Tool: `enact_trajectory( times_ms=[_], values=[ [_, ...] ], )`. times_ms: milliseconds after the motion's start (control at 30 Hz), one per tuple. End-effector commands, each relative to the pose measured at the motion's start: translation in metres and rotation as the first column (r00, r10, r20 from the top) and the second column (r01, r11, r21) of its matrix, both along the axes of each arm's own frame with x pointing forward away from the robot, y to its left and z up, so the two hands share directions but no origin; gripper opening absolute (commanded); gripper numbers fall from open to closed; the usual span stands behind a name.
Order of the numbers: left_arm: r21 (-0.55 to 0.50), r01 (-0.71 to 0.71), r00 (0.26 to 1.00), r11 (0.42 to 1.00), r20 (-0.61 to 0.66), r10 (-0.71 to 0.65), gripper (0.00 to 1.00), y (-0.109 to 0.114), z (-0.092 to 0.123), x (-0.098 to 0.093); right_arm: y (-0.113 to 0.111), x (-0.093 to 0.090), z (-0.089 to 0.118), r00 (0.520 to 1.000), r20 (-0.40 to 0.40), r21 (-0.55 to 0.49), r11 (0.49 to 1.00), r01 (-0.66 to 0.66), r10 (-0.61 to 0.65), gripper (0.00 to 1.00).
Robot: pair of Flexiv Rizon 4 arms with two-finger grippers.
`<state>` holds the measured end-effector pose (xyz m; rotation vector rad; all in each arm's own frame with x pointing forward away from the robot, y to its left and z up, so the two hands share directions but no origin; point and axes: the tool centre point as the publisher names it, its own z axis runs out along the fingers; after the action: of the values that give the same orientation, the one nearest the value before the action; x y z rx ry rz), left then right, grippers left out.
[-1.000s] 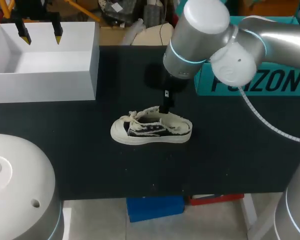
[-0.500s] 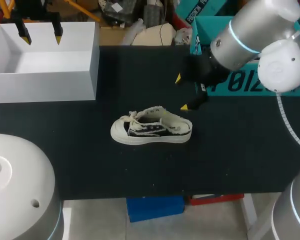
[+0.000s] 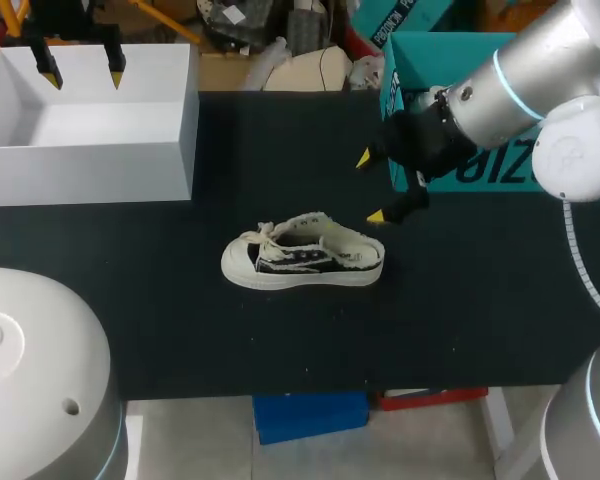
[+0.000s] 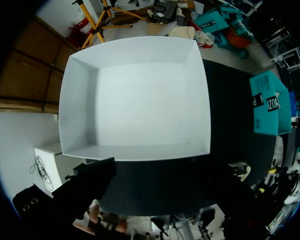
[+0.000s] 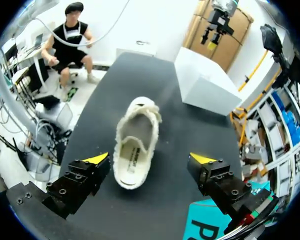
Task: Take the shoe out of the shoebox, open the shoe tongue, remove and reinsert the insole, then place the shoe into the shoebox
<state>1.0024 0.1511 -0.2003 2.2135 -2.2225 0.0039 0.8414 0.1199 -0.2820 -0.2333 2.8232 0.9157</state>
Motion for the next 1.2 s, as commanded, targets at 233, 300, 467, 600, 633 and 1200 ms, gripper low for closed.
enact_trajectory(
  times_ms=[233, 300, 467, 600, 633, 1200],
  values=[
    [0.003, -0.002, 1.000, 1.000, -0.001, 0.002, 1.00, -0.001, 0.000, 0.000, 0.001, 0.000, 0.000, 1.000, 0.001, -0.002, 1.000, 0.002, -0.002, 1.00],
    [0.003, -0.002, 1.000, 1.000, -0.001, 0.002, 1.00, -0.001, 0.000, 0.000, 0.001, 0.000, 0.000, 1.000, 0.001, -0.002, 1.000, 0.002, -0.002, 1.00],
    [0.003, -0.002, 1.000, 1.000, -0.001, 0.002, 1.00, -0.001, 0.000, 0.000, 0.001, 0.000, 0.000, 1.000, 0.001, -0.002, 1.000, 0.002, -0.002, 1.00],
    [0.003, -0.002, 1.000, 1.000, -0.001, 0.002, 1.00, -0.001, 0.000, 0.000, 0.004, -0.006, -0.002, 0.999, 0.022, 0.072, 0.997, 0.023, -0.025, 1.00],
    [0.003, -0.002, 1.000, 1.000, -0.001, 0.002, 1.00, -0.001, 0.000, 0.000, 0.005, -0.008, -0.004, 1.000, 0.018, 0.071, 0.997, 0.022, -0.023, 1.00],
    [0.003, -0.002, 1.000, 1.000, -0.001, 0.002, 1.00, -0.001, 0.000, 0.000, -0.003, -0.026, -0.058, 0.992, -0.104, 0.224, 0.971, 0.089, -0.067, 1.00]
  ],
)
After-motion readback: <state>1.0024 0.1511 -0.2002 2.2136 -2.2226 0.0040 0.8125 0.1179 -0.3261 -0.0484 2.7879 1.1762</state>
